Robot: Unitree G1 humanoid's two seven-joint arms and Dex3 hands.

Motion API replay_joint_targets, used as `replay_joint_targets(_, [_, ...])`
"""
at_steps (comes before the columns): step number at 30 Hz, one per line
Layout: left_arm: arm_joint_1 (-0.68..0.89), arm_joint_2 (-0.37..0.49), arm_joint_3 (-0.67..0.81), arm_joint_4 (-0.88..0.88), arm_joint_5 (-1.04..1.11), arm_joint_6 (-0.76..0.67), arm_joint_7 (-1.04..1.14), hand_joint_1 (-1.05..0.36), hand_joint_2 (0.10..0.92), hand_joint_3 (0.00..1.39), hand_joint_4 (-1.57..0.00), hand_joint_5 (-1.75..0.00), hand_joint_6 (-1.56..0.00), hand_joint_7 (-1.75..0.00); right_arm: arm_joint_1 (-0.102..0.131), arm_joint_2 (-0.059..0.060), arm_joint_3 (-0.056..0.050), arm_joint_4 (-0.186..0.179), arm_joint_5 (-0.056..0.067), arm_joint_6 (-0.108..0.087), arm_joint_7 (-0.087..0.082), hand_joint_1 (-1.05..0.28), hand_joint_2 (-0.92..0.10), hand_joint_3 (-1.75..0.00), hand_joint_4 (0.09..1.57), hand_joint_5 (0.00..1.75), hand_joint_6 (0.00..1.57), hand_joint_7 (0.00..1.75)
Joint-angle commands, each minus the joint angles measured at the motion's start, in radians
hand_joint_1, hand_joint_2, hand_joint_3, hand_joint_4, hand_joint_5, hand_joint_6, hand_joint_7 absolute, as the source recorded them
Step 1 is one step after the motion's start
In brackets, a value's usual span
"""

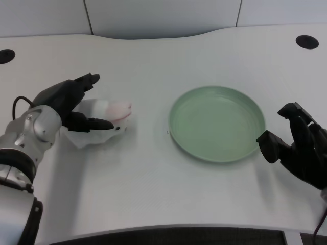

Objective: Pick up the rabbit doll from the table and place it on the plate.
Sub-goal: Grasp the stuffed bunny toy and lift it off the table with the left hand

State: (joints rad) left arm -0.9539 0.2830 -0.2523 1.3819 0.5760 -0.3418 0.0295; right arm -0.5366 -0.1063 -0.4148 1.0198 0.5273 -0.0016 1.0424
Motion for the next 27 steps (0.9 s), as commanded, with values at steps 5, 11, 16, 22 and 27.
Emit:
replay_joint_targets(5, [0.012,0.006,-0.023,0.012,0.03,0.031,0.026,-1.05,0.851,0.0,0.0,-0.97,0.0,-0.45,0.014,-0.008,-0.005,-0.006,0.008,0.009,0.012,-0.61,-0.92,-0.32,0.87,1.75,0.63,1.75])
replay_joint_targets(11, [-0.002,-0.009,-0.051,0.016,0.059,0.07,0.045,-1.05,0.755,0.01,-0.04,-1.24,0.0,-0.64,0.018,-0.002,-0.004,-0.017,0.007,-0.002,0.009,-0.62,-0.92,-0.31,0.88,1.75,0.65,1.75])
replay_joint_targets(16, [-0.01,-0.034,-0.07,0.017,0.083,0.091,0.075,-1.03,0.673,0.0,-0.14,-1.36,-0.02,-0.92,0.021,-0.001,-0.005,-0.025,0.009,-0.002,0.01,-0.62,-0.92,-0.33,0.89,1.75,0.66,1.75])
replay_joint_targets(22, [-0.006,-0.046,-0.07,0.018,0.091,0.087,0.088,-1.02,0.666,0.0,-0.2,-1.3,-0.05,-0.94,0.023,0.0,-0.006,-0.029,0.01,0.001,0.01,-0.62,-0.92,-0.35,0.89,1.75,0.65,1.75])
replay_joint_targets(27, [-0.001,-0.06,-0.074,0.018,0.093,0.083,0.089,-0.8,0.618,0.0,-0.47,-1.29,-0.27,-0.88,0.028,0.002,-0.006,-0.039,0.013,0.009,0.009,-0.61,-0.92,-0.34,0.89,1.75,0.65,1.75])
